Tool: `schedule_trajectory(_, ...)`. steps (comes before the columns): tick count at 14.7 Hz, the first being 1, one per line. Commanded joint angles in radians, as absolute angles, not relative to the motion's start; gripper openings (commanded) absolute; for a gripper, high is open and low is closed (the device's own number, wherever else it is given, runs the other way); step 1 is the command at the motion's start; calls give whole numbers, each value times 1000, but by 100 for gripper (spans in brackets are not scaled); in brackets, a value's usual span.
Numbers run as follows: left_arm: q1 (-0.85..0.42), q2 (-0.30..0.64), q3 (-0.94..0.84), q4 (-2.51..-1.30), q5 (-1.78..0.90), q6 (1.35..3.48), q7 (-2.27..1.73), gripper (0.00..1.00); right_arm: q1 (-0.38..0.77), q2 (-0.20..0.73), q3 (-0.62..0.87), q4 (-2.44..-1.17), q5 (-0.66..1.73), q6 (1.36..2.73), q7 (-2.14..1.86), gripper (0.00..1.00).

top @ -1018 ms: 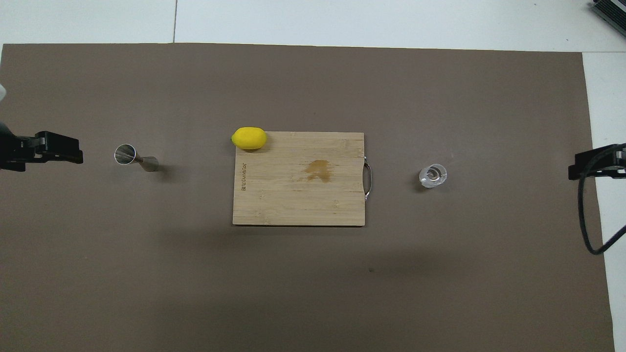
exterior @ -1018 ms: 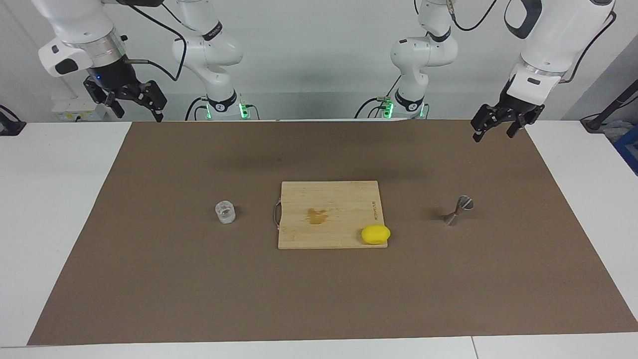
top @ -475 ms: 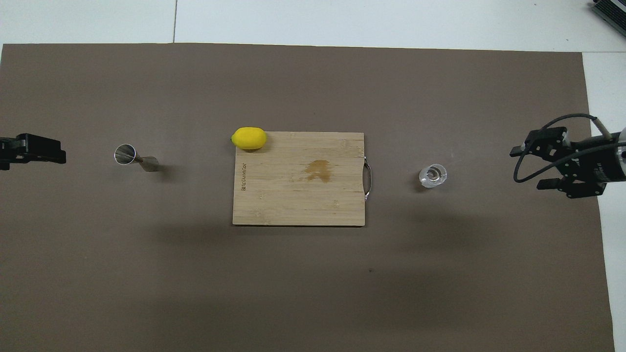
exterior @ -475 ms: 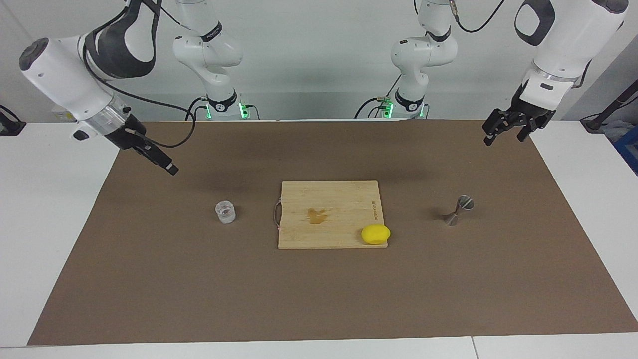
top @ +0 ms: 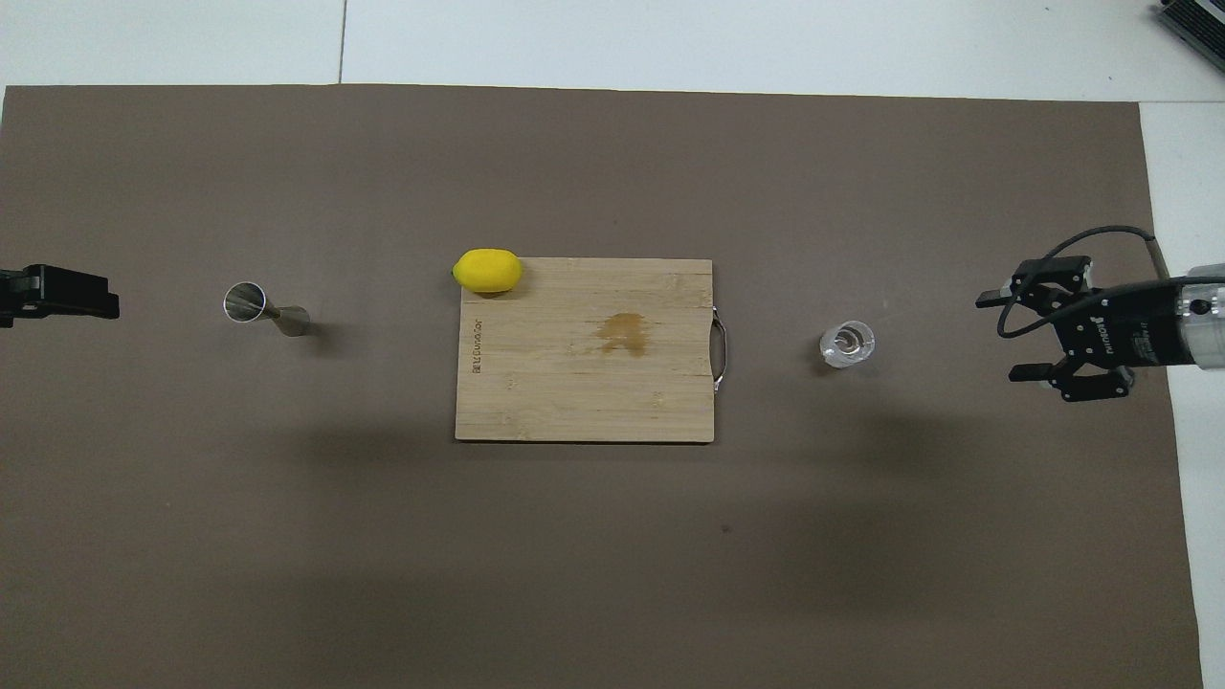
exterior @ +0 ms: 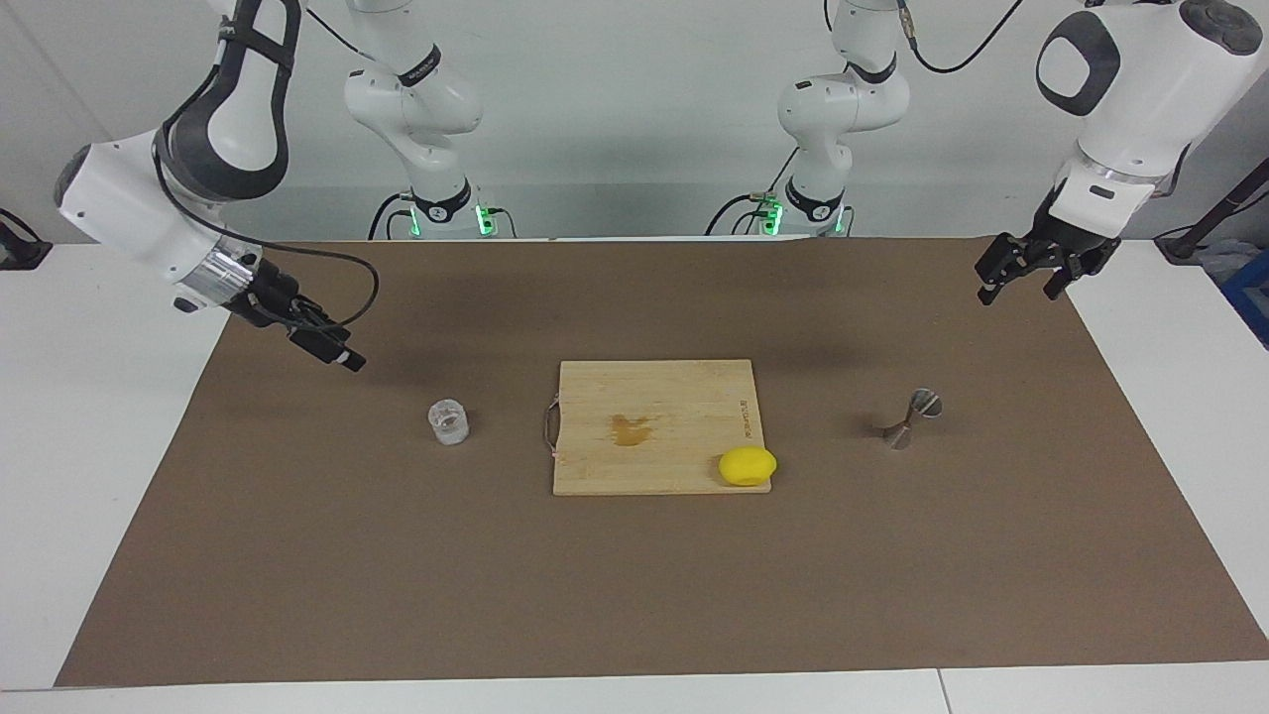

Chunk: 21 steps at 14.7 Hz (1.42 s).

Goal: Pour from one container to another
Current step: 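Move the right gripper toward the glass cup while the left gripper advances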

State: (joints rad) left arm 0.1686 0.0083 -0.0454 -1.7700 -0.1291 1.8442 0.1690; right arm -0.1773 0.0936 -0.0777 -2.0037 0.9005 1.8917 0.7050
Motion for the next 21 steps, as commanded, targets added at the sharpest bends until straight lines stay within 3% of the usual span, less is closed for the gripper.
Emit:
schedule_trajectory(1, 236, 50, -51, -1772, -190, 1864, 375, 100, -186, 109, -67, -2006, 1038, 1907, 831, 100)
schedule_trajectory(6, 319, 135, -51, -1766, -346, 1890, 636, 100, -183, 113, -67, -2022, 1048, 1896, 825, 100)
schedule_trajectory(14, 428, 326, -57, -1740, -688, 1873, 1402, 100, -199, 264, -66, -2017, 1150, 1832, 980, 100)
schedule_trajectory(17, 459, 368, -61, -1743, -750, 1836, 1712, 100, -215, 356, -66, -1979, 1150, 1759, 979, 100)
schedule_trajectory(21, 488, 388, -63, -1753, -879, 1717, 1940, 100, -219, 386, -67, -1994, 1150, 1756, 956, 100)
